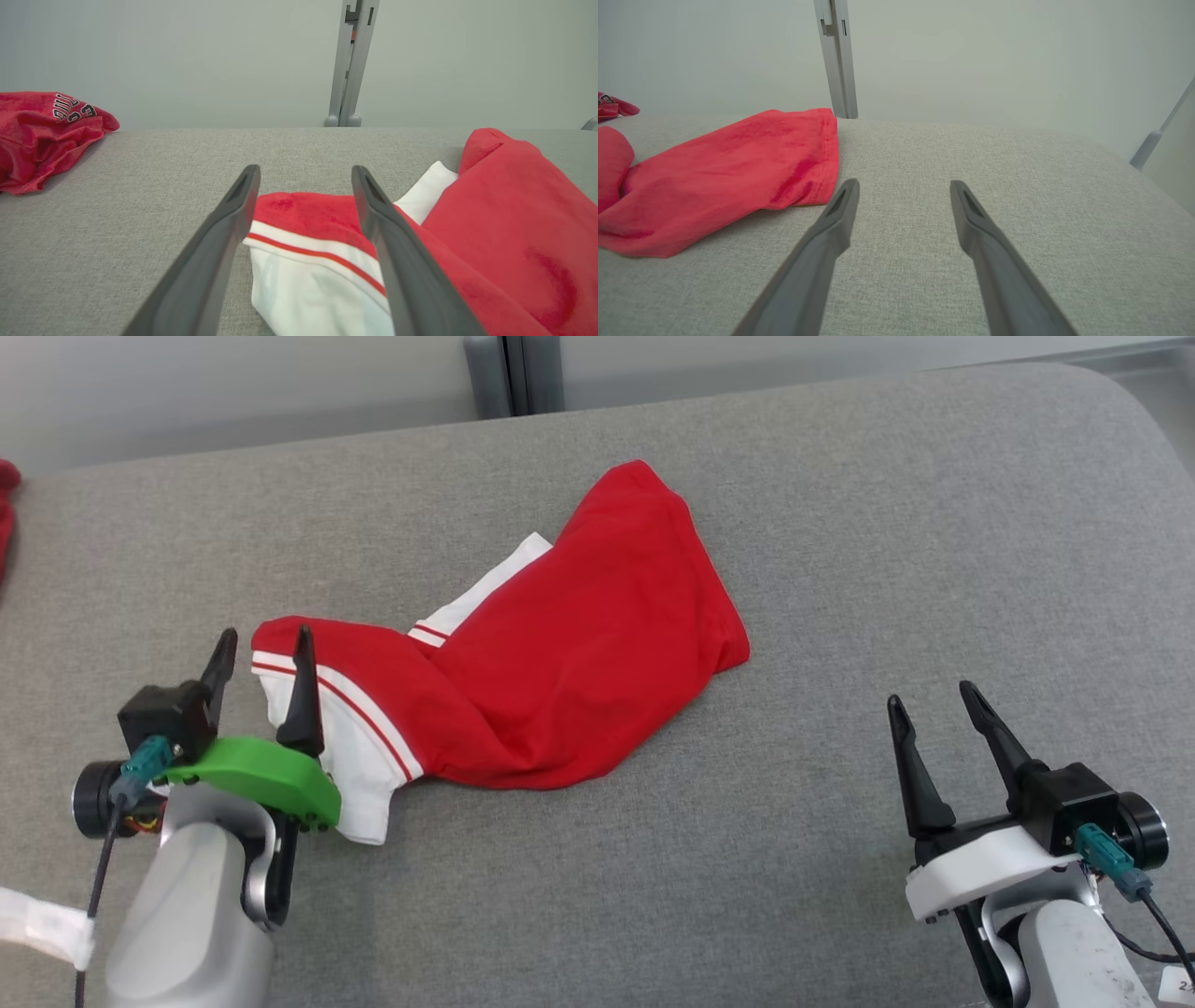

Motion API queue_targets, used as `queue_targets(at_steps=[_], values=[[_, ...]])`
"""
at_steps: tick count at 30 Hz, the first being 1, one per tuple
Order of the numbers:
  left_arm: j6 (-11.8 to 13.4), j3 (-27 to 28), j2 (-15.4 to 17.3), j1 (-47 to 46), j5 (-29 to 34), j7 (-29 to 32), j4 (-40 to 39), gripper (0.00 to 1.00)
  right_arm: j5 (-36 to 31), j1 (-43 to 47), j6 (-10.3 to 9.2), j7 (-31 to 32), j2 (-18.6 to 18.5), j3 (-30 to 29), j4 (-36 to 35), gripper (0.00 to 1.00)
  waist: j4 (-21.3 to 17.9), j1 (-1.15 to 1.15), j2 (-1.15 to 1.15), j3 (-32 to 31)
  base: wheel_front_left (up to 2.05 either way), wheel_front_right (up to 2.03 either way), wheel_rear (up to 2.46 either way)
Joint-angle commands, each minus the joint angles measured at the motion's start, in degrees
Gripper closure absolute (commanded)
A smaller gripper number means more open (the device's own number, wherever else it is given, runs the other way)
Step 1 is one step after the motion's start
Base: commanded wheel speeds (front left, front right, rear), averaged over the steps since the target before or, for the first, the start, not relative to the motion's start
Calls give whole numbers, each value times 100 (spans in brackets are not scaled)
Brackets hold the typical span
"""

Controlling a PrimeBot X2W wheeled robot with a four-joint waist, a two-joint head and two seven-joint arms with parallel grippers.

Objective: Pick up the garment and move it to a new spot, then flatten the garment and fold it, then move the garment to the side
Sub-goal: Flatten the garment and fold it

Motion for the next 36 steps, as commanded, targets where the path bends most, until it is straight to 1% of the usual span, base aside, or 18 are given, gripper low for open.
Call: queue_targets(at_steps=[1, 8, 13, 18, 20, 21, 22, 27, 31, 36], values=[[-40, 64, -39, 256, 93, -2, -152, 0, -36, 105, -8, -1, -22, -38, 52, 0, 151, 0, 0, -206, 0, 0, 0], [-130, 301, -418, 1302, 312, -2, -939, 0, -41, 206, -8, -1, -20, -107, 289, 0, 456, 0, 0, -593, 0, 0, 0], [-148, 439, -689, 1839, 365, -3, -1403, 0, -164, -65, -8, -1, -23, -89, 701, 0, 683, 0, 0, -672, 0, 0, 0], [-154, 473, -855, 2133, 387, -3, -1851, 0, -495, -733, -8, -1, -23, -92, 1637, 0, 932, 0, 0, -556, 0, 0, 0], [-154, 438, -878, 2164, 400, -3, -1968, 0, -642, -1058, -8, 4, -21, -93, 2109, 0, 1040, 0, 0, -465, 0, 0, 0], [-144, 396, -888, 2174, 380, -2, -2065, 0, -780, -1382, -8, 77, -22, -101, 2578, 0, 1150, 0, 0, -361, 0, 0, 0], [-146, 363, -897, 2159, 371, -2, -2097, 0, -837, -1550, -8, 125, -23, -122, 2814, 0, 1210, 0, 0, -296, 0, 0, 0], [-95, 294, -908, 2013, 281, -2, -2218, 0, -1130, -2151, -8, 193, -23, -311, 3730, 0, 1444, 0, 0, -20, 0, 0, 0], [-31, 243, -907, 1959, 215, -2, -2270, 0, -771, -2545, -8, 148, -23, -367, 4354, 0, 1581, 0, 0, 166, 0, 0, 0], [14, 222, -908, 1890, 178, -2, -2277, 0, -704, -2881, -7, 92, -18, -141, 4840, 0, 1636, 0, 0, 321, 0, 0, 0]])
